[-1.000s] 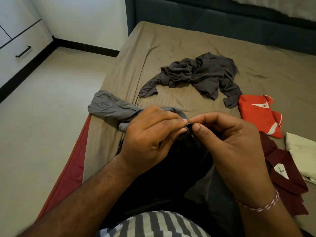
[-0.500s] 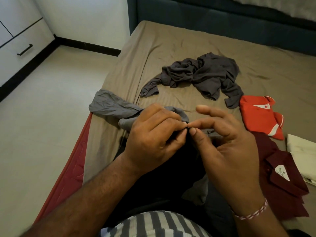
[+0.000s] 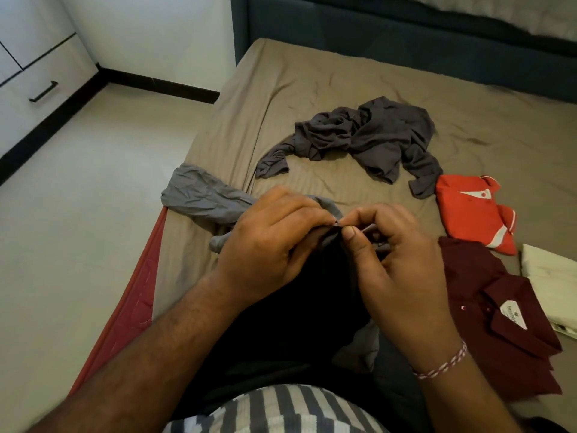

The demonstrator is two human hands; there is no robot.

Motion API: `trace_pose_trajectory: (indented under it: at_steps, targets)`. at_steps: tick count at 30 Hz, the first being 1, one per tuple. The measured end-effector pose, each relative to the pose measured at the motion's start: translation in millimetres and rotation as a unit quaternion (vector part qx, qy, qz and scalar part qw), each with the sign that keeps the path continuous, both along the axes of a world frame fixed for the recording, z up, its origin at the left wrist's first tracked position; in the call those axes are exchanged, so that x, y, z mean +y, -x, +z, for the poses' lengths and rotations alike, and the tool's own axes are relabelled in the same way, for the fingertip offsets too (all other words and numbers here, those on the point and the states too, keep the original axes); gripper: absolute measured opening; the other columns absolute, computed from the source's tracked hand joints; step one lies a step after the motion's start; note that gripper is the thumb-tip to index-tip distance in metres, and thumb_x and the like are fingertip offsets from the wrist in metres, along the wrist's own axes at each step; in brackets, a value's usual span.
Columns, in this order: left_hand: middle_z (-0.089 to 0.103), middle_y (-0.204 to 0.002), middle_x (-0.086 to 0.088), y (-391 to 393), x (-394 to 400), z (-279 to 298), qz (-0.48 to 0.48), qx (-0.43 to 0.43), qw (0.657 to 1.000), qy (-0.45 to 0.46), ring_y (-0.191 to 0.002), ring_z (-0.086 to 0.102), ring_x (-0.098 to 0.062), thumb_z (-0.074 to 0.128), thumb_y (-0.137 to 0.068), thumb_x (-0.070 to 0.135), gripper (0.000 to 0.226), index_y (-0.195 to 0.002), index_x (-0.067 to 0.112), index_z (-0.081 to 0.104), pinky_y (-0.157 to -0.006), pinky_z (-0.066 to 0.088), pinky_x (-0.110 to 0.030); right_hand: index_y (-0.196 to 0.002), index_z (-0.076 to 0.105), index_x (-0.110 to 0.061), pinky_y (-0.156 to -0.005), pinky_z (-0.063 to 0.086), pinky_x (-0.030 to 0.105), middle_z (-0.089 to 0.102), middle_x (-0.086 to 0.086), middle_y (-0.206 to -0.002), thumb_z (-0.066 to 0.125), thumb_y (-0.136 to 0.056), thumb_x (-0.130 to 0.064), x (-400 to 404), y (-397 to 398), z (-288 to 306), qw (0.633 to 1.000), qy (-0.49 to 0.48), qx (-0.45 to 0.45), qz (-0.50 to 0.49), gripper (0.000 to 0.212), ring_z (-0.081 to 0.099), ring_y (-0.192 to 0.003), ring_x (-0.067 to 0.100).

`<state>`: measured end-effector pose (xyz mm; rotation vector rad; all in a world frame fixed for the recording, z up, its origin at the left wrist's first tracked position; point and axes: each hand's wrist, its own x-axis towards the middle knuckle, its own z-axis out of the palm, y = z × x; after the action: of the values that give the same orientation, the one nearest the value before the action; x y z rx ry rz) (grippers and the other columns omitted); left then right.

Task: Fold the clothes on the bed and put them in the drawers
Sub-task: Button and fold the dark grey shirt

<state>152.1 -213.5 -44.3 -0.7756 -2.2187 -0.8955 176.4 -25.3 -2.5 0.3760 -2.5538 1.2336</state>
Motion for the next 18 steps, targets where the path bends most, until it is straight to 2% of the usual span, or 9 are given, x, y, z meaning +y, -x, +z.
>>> trace_pose_trajectory:
  at_steps: [4,6,9,11,13,14,16,18]
  targets:
    - [0.072,-0.106,-0.011,6.7,-19.9,-6.7,0.051,-0.050,0.996,0.047,-0.098,0.065,-0.026,0.073,-0.089,-0.002,0.024,-0.113,0.003,0.077,-0.089,0.051,-0.035,-0.096,0.068,-0.027,-0.068,0.053,0.032,0.069,-0.003,-0.084,0.063,-0.101,-0.019,7.3,8.1,-5.4,0.989,0.108,-0.105,0.015,0.011,0.065,-0.077,0.014]
    - [0.070,-0.106,-0.010,6.9,-31.0,-6.5,0.059,-0.080,0.995,0.010,-0.101,0.064,-0.025,0.071,-0.085,-0.005,0.031,-0.114,0.005,0.077,-0.091,0.050,-0.032,-0.094,0.070,-0.022,-0.061,0.050,0.028,0.068,0.009,-0.076,0.068,-0.098,-0.016,11.5,12.4,-4.3,0.975,0.161,-0.152,0.037,0.008,0.061,-0.067,0.015]
    - [0.073,-0.105,0.002,8.2,-49.7,-2.4,0.041,-0.133,0.988,-0.073,-0.101,0.068,-0.012,0.071,-0.085,-0.002,0.033,-0.113,0.013,0.078,-0.090,0.054,-0.024,-0.087,0.071,-0.015,-0.057,0.047,0.021,0.062,0.019,-0.068,0.076,-0.089,-0.021,18.2,16.8,-2.4,0.967,0.171,-0.174,0.078,0.008,0.056,-0.061,0.014]
    - [0.076,-0.102,0.018,8.4,-63.5,2.3,0.014,-0.193,0.975,-0.112,-0.097,0.072,-0.004,0.074,-0.084,-0.002,0.036,-0.108,0.024,0.077,-0.087,0.058,-0.021,-0.087,0.073,-0.015,-0.060,0.049,0.024,0.063,0.016,-0.068,0.079,-0.080,-0.029,28.4,20.4,0.7,0.962,0.140,-0.204,0.118,0.017,0.059,-0.063,0.016]
    - [0.073,-0.102,0.029,7.5,-76.6,6.0,0.003,-0.222,0.970,-0.104,-0.096,0.072,0.000,0.075,-0.085,-0.003,0.044,-0.105,0.036,0.073,-0.085,0.056,-0.014,-0.091,0.075,-0.020,-0.065,0.056,0.023,0.070,0.006,-0.076,0.081,-0.076,-0.032,41.5,25.3,6.0,0.956,0.059,-0.236,0.162,0.020,0.068,-0.070,0.010]
    - [0.073,-0.103,0.030,6.8,-81.8,8.0,0.003,-0.219,0.971,-0.095,-0.097,0.072,0.001,0.074,-0.086,0.000,0.044,-0.106,0.039,0.072,-0.085,0.055,-0.012,-0.092,0.075,-0.023,-0.069,0.059,0.026,0.074,0.001,-0.082,0.082,-0.076,-0.032,47.5,27.9,7.8,0.953,0.003,-0.246,0.177,0.019,0.072,-0.075,0.010]
    - [0.074,-0.105,0.020,5.8,-90.5,11.3,0.003,-0.198,0.976,-0.094,-0.099,0.072,-0.005,0.070,-0.090,0.011,0.033,-0.111,0.036,0.072,-0.087,0.055,-0.016,-0.094,0.076,-0.027,-0.074,0.061,0.033,0.076,-0.006,-0.088,0.082,-0.082,-0.021,54.3,31.7,7.4,0.949,-0.082,-0.245,0.179,0.014,0.073,-0.080,0.009]
    - [0.074,-0.105,0.012,5.7,-96.2,11.6,0.010,-0.171,0.980,-0.099,-0.101,0.070,-0.011,0.066,-0.095,0.018,0.025,-0.117,0.028,0.073,-0.088,0.056,-0.022,-0.093,0.077,-0.023,-0.075,0.060,0.030,0.077,-0.007,-0.087,0.077,-0.087,-0.007,55.3,33.3,5.1,0.956,-0.074,-0.239,0.151,0.017,0.073,-0.079,0.008]
